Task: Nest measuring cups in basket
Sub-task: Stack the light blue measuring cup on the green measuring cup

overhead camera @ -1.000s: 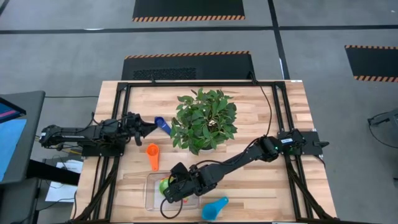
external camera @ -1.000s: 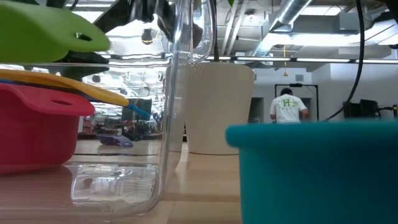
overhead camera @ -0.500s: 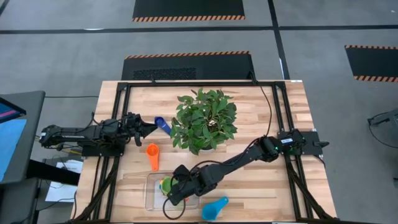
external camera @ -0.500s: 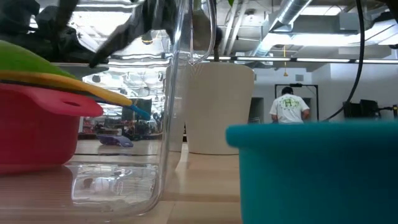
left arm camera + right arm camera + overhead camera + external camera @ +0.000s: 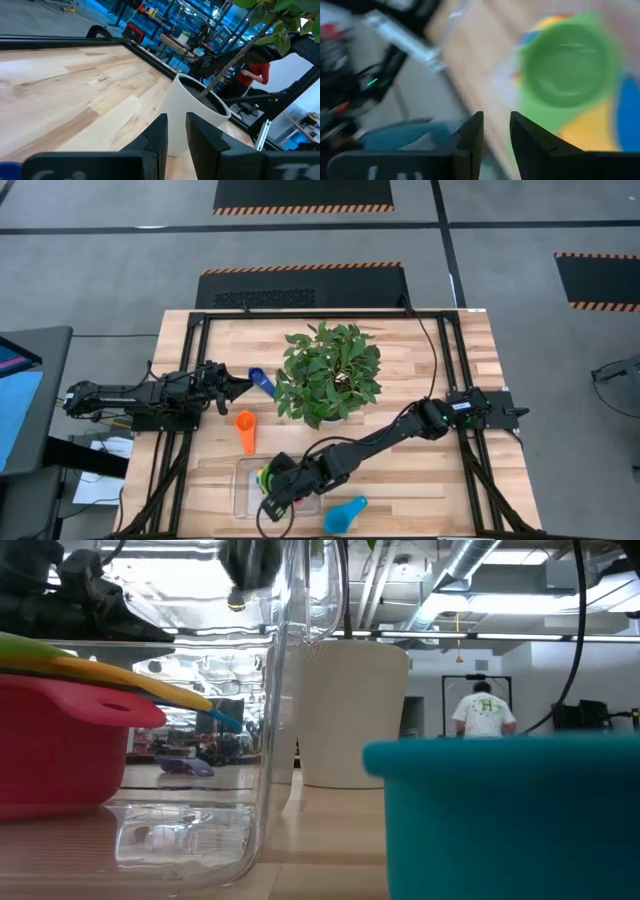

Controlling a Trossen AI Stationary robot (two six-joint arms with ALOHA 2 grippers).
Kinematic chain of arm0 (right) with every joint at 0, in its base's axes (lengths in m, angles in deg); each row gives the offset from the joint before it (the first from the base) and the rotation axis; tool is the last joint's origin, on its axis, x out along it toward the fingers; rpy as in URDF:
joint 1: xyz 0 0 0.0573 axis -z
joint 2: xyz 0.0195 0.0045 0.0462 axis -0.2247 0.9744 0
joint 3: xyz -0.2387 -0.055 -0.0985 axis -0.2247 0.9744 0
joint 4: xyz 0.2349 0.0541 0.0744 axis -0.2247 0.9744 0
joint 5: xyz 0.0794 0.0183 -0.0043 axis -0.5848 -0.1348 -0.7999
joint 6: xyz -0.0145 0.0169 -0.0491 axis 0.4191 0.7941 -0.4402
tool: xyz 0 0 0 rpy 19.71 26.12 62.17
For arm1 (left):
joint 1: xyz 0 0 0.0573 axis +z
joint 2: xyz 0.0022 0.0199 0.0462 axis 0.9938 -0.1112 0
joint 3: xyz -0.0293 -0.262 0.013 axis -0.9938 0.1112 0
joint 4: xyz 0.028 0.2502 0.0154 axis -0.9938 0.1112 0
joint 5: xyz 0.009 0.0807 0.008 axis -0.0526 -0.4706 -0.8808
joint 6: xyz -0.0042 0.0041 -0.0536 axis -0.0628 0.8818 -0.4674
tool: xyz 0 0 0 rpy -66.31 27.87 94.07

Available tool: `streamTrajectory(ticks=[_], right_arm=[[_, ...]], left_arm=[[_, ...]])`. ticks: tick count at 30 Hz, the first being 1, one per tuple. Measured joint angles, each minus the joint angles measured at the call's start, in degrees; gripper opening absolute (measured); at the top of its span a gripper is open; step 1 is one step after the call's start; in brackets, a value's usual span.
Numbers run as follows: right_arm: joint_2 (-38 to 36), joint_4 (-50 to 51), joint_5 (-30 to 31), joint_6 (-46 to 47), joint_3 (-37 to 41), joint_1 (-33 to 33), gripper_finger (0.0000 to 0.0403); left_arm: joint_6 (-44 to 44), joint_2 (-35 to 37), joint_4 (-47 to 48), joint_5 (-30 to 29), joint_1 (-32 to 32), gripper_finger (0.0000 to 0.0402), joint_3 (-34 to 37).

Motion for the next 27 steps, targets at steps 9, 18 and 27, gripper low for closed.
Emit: streamTrajectory(ticks=[9, 18, 27], right_arm=[[-0.1, -4.7, -6.9, -6.7, 0.0, -0.6, 0.0114], [-6.5, 8.6, -23.2, -7.4, -0.1, -1.0, 0.0095], [-8.6, 29.3, -16.6, -6.8, 0.0, -4.2, 0.0082]], left_arm=[[0.0, 0.0, 0.2, 3.7, 0.0, 0.0059, 0.0], [0.0, 0.0, 0.3, 5.1, 0.0, 0.0059, 0.0], [0.2, 0.0, 0.3, 5.1, 0.0, 0.0059, 0.0]])
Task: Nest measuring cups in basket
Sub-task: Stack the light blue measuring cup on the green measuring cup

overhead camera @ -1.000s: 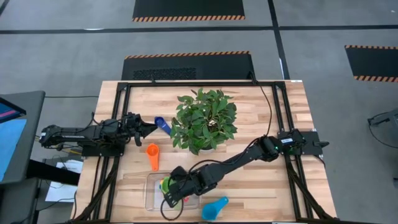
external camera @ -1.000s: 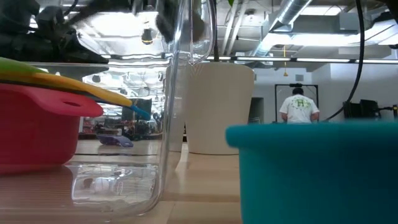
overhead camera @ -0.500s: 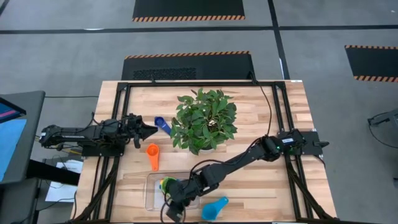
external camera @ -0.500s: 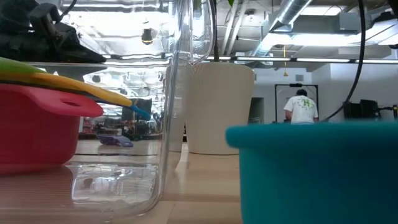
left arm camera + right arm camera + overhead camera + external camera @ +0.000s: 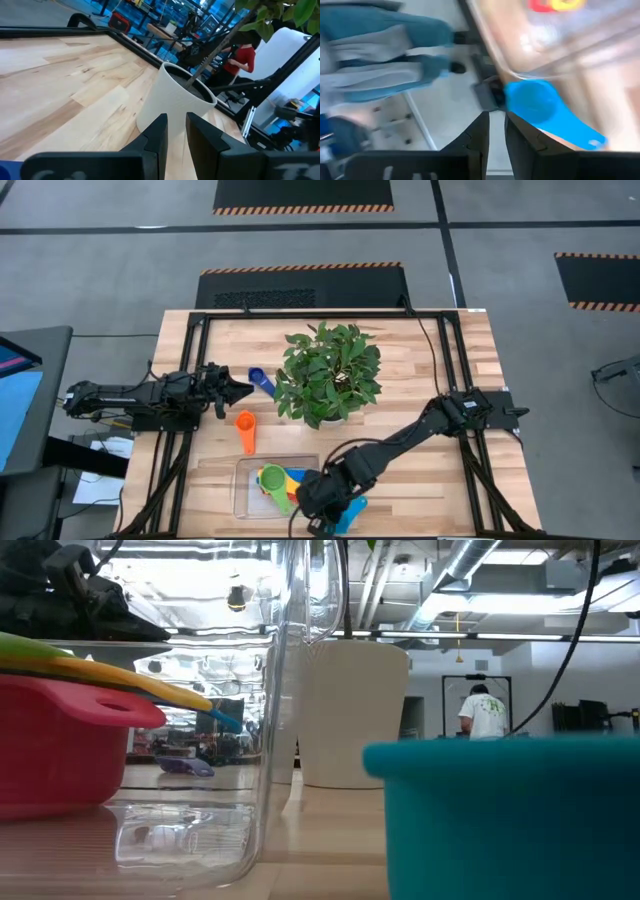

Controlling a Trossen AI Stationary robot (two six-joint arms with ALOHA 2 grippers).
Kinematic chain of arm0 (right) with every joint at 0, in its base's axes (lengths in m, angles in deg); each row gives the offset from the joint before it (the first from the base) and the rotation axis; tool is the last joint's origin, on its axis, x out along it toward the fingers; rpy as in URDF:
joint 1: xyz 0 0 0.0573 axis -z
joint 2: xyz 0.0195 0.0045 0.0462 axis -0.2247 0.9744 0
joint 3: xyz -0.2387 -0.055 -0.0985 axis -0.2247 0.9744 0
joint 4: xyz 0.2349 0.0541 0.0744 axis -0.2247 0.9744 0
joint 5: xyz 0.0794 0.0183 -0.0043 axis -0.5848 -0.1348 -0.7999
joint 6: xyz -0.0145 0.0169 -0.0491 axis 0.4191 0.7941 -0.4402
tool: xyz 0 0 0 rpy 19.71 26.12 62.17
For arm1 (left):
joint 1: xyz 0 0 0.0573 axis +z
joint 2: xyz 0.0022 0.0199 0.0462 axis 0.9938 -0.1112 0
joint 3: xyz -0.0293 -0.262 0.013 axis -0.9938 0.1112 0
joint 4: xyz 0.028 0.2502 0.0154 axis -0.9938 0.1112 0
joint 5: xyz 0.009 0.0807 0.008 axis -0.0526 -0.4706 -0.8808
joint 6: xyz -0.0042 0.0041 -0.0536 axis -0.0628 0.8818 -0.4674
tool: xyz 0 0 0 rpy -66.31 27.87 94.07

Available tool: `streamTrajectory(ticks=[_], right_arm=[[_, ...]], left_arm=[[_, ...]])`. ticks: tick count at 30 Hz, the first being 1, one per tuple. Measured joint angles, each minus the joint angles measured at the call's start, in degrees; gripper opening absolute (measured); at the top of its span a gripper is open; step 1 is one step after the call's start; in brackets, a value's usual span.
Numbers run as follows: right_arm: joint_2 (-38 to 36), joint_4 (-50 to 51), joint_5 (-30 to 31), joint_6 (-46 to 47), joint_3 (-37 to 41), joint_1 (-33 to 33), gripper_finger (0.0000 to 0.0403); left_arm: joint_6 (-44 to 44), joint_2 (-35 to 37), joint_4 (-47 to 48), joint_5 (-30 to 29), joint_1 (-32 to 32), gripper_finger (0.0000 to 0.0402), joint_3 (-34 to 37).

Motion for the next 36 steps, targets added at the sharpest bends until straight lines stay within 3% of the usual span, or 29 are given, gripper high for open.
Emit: streamTrajectory(ticks=[4, 11, 19, 28, 36], right_arm=[[0.1, 3.4, 3.2, -1.9, 0.0, -1.0, 0.0079], [0.3, 13.9, 16.0, -6.8, 0.0, -2.6, 0.0079], [0.2, 10.4, 28.7, -12.7, 3.5, -5.9, 0.0079], [0.5, 1.9, 27.6, -17.0, 12.5, -11.5, 0.0079], [0.3, -3.5, 27.6, -17.1, 17.1, -11.4, 0.0079]], left_arm=[[0.0, 0.0, 0.4, 0.0, 0.0, 0.0059, 0.0], [-1.5, 0.0, 0.5, 0.0, 0.0, 0.0059, 0.0], [-5.1, 0.0, 0.5, 0.0, 0.0, 0.0059, 0.0], [-6.2, 0.0, 0.6, 0.0, 0.0, 0.0059, 0.0], [-6.8, 0.0, 0.6, 0.0, 0.0, 0.0059, 0.0]])
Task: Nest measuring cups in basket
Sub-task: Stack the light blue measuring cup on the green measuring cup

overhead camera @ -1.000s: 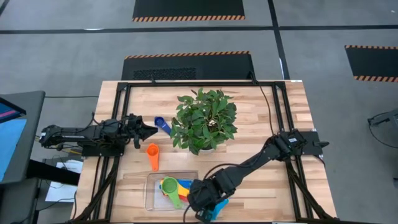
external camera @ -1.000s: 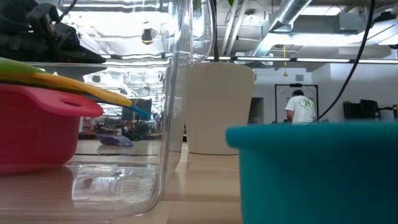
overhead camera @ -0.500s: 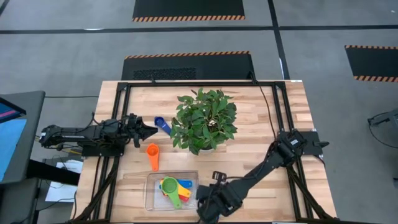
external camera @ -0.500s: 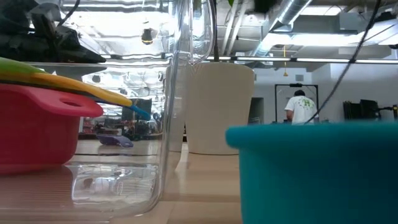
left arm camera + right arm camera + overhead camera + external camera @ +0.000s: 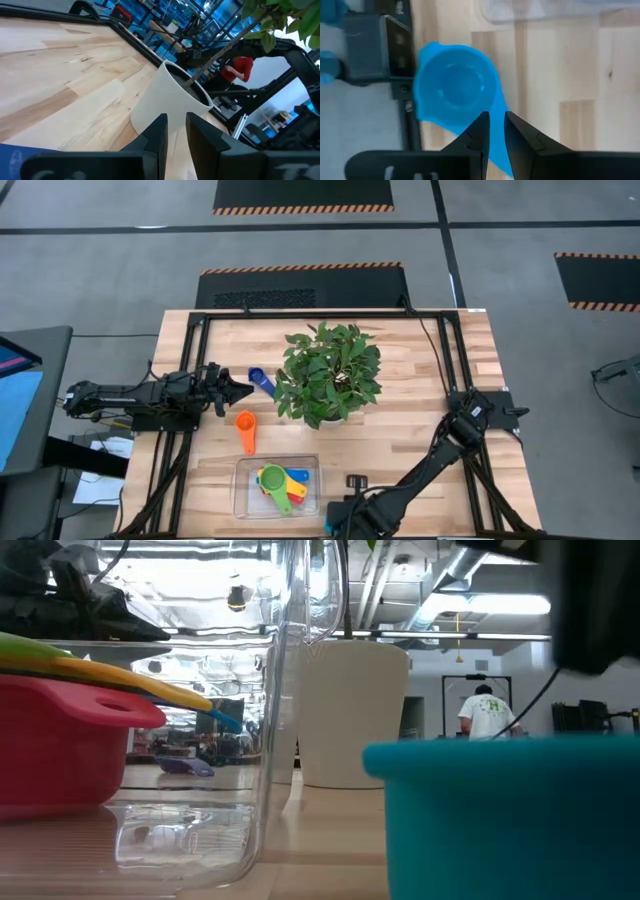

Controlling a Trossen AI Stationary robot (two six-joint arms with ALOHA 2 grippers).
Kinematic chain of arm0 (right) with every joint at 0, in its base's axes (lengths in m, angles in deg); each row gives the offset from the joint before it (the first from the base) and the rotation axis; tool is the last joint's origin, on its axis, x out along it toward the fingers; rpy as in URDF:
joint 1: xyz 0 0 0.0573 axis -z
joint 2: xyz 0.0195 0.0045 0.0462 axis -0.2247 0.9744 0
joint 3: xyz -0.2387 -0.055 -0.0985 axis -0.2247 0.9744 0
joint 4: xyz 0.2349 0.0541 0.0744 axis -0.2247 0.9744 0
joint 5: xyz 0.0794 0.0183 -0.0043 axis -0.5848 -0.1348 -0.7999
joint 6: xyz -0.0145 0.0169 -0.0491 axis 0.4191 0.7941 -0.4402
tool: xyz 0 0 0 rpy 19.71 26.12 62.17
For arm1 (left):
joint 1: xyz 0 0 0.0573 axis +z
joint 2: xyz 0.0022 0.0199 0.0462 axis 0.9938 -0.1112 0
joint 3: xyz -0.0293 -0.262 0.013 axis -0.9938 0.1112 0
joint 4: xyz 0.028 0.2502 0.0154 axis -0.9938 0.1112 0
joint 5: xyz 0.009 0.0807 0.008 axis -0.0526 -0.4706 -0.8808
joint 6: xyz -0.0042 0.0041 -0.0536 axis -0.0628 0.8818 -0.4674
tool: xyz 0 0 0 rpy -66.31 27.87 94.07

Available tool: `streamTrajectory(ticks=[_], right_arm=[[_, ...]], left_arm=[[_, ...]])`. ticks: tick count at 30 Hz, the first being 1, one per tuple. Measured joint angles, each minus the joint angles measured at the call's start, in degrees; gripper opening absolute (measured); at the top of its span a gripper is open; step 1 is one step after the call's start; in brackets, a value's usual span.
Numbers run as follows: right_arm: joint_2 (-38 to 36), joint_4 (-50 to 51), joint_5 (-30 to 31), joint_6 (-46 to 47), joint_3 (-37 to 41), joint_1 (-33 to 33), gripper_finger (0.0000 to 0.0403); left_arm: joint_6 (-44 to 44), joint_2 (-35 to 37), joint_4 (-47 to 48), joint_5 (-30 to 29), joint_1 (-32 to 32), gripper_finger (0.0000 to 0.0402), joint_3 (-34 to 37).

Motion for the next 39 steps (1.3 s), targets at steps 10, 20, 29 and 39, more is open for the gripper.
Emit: streamTrajectory(ticks=[10, 20, 29, 39], right_arm=[[-0.1, -10.5, -2.9, -3.0, 3.6, 2.7, 0.0087], [0.0, -13.0, -5.8, -2.8, 4.4, 4.6, 0.0148], [0.0, -12.7, -3.6, -6.7, 4.4, 4.3, 0.0175], [0.0, -10.2, -2.5, -7.1, 4.4, 4.1, 0.0168]], left_arm=[[-0.4, 0.0, 0.0, 0.0, 0.0, 0.0059, 0.0], [0.7, 0.0, 0.0, 0.0, 0.0, 0.0059, 0.0], [0.7, 0.0, 0.0, 0.0, 0.0, 0.0059, 0.0], [0.7, 0.0, 0.0, 0.0, 0.0, 0.0059, 0.0]])
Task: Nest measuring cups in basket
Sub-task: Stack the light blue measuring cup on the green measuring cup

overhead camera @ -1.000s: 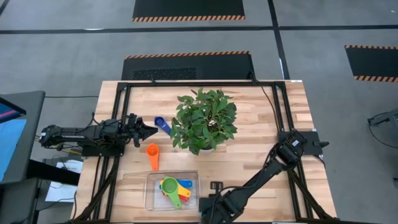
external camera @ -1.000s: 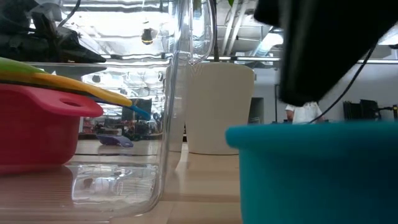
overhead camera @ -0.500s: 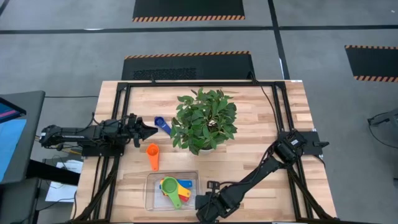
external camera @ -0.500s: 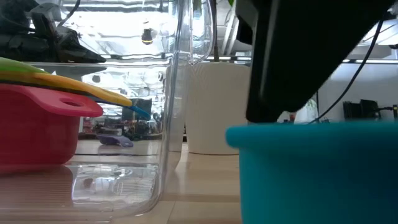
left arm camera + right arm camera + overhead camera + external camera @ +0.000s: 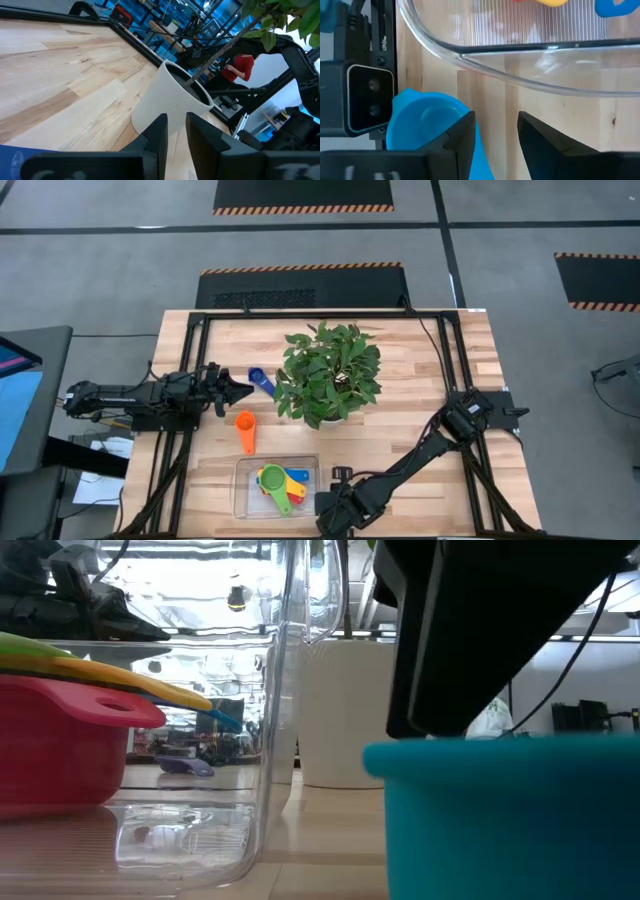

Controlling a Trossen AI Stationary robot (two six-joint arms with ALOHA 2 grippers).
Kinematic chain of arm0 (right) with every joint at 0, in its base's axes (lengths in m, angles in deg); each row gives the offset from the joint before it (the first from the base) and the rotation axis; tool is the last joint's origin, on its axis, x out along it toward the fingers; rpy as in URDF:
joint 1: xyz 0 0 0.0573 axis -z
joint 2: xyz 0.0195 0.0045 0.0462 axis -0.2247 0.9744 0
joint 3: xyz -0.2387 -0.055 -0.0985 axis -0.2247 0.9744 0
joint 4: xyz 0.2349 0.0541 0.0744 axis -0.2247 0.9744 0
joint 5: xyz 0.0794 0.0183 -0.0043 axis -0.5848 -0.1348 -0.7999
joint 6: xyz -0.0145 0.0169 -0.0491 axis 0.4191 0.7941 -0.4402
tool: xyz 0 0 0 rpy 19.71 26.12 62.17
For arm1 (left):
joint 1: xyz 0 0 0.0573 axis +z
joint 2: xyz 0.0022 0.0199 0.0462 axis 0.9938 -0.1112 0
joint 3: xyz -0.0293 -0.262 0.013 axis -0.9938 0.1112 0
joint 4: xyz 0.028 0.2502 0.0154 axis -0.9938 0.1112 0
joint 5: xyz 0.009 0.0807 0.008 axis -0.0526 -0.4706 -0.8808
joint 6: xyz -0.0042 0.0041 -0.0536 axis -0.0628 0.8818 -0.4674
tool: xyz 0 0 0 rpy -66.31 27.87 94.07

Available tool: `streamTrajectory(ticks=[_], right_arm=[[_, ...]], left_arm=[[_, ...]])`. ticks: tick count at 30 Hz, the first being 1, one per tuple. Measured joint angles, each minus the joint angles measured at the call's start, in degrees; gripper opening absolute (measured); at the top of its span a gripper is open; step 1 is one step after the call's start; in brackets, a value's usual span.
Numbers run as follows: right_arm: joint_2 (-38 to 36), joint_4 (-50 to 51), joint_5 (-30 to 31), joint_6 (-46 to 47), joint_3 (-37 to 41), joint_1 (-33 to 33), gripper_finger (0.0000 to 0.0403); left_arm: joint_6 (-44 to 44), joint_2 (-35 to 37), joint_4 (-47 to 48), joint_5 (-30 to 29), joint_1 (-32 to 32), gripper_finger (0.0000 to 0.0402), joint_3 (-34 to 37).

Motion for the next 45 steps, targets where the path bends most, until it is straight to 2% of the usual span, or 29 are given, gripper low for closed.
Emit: streamTrajectory(ticks=[7, 16, 20, 24, 30, 33, 37, 42, 45], right_arm=[[0.0, 0.1, -0.2, -0.1, 0.1, -1.1, 0.0169], [0.0, -4.0, -1.9, 0.0, 7.3, -0.9, 0.0172], [-0.1, -4.5, -2.0, 0.2, 8.0, -0.3, 0.0161], [-0.1, -4.8, -2.1, 0.2, 8.0, 0.4, 0.0123], [-0.5, -4.5, -3.6, 3.5, 8.0, 1.3, 0.0020], [-0.5, -4.0, -5.8, 4.9, 7.7, 0.9, 0.0019], [-0.1, 5.0, -9.4, 6.0, 3.8, -0.4, 0.0013], [0.0, 18.4, -9.5, 6.1, -6.3, -2.0, 0.0012], [0.0, 23.1, -9.1, 5.4, -13.2, -1.9, 0.0012]], left_arm=[[0.0, 0.0, 0.0, 0.0, 0.0, 0.0059, 0.0], [0.0, 0.0, 0.0, 0.0, 0.0, 0.0059, 0.0], [0.0, 0.0, 0.0, 0.0, 0.0, 0.0059, 0.0], [0.0, 0.0, 0.0, 0.0, 0.0, 0.0059, 0.0], [0.0, 0.0, 0.0, 0.0, 0.0, 0.0059, 0.0], [0.0, 0.0, 0.0, 0.0, 0.0, 0.0059, 0.0], [0.0, 0.0, 0.0, 0.0, 0.0, 0.0059, 0.0], [0.0, 0.0, 0.0, 0.0, 0.0, 0.0059, 0.0], [0.0, 0.0, 0.0, 0.0, 0.0, 0.0059, 0.0]])
